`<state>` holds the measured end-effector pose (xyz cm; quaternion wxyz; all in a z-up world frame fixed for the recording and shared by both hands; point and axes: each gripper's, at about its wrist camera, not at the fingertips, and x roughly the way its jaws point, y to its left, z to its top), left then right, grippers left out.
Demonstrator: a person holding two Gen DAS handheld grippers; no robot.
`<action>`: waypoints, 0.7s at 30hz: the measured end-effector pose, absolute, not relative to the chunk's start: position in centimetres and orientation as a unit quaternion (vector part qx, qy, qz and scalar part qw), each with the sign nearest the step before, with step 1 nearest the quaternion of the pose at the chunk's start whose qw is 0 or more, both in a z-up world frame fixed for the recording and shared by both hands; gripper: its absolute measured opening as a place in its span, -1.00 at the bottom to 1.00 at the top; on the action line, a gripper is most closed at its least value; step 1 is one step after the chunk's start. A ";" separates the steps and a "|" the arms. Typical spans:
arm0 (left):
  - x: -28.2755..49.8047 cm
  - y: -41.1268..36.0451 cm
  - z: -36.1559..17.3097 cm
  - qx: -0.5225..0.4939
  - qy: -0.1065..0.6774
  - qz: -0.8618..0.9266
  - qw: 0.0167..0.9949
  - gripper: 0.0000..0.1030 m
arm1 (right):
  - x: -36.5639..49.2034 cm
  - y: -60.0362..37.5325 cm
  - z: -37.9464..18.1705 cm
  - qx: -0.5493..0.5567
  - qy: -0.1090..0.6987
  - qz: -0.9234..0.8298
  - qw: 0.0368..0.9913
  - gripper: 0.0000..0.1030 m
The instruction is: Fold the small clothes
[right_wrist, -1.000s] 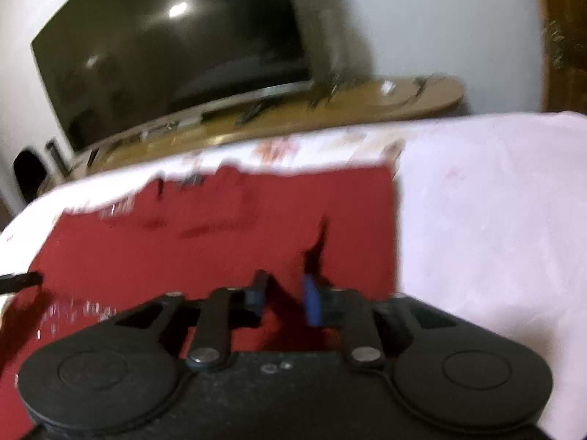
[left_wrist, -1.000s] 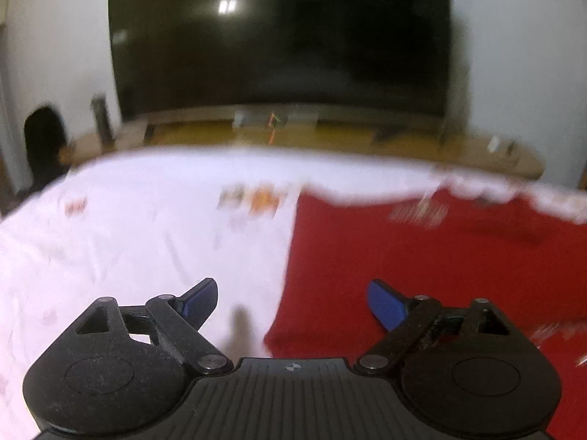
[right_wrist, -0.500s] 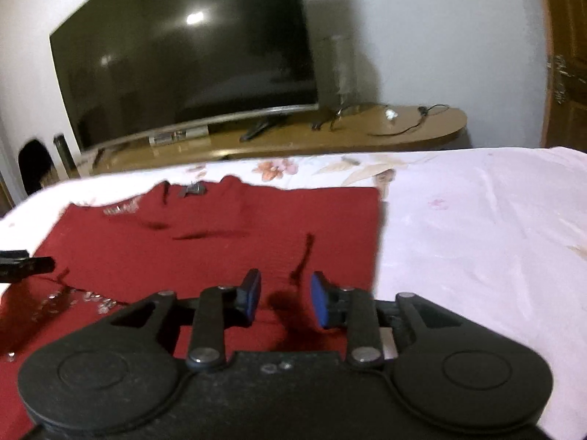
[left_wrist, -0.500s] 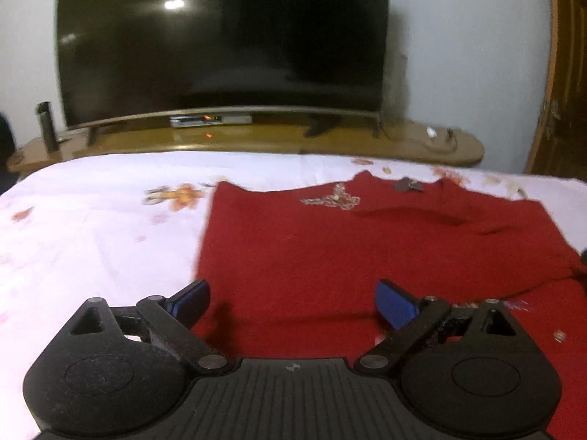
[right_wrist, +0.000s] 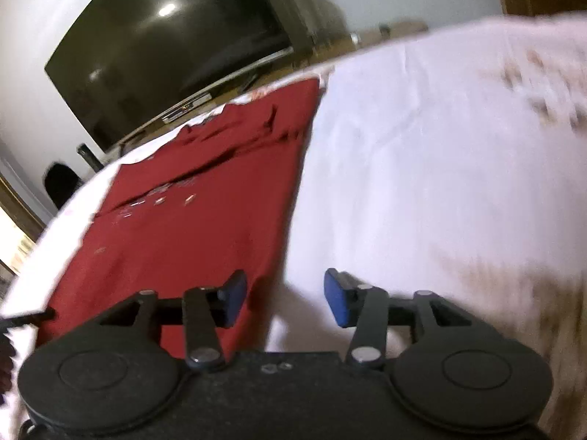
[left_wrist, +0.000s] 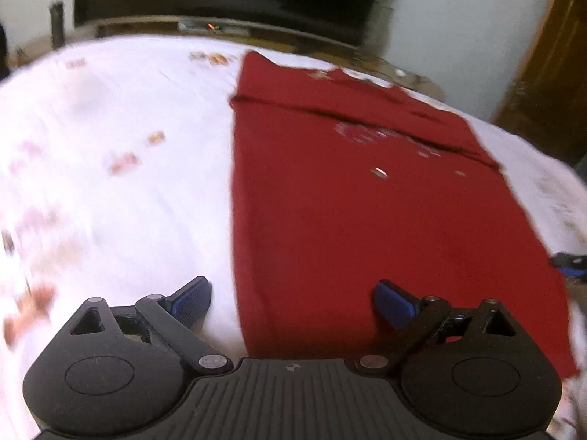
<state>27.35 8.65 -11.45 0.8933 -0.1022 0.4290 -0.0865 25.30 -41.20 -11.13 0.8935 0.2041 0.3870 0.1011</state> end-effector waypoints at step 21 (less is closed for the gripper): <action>20.2 16.4 -16.3 -0.385 0.430 -0.216 0.787 0.27 | 14.4 -37.3 -13.5 0.456 0.402 0.100 0.788 -0.07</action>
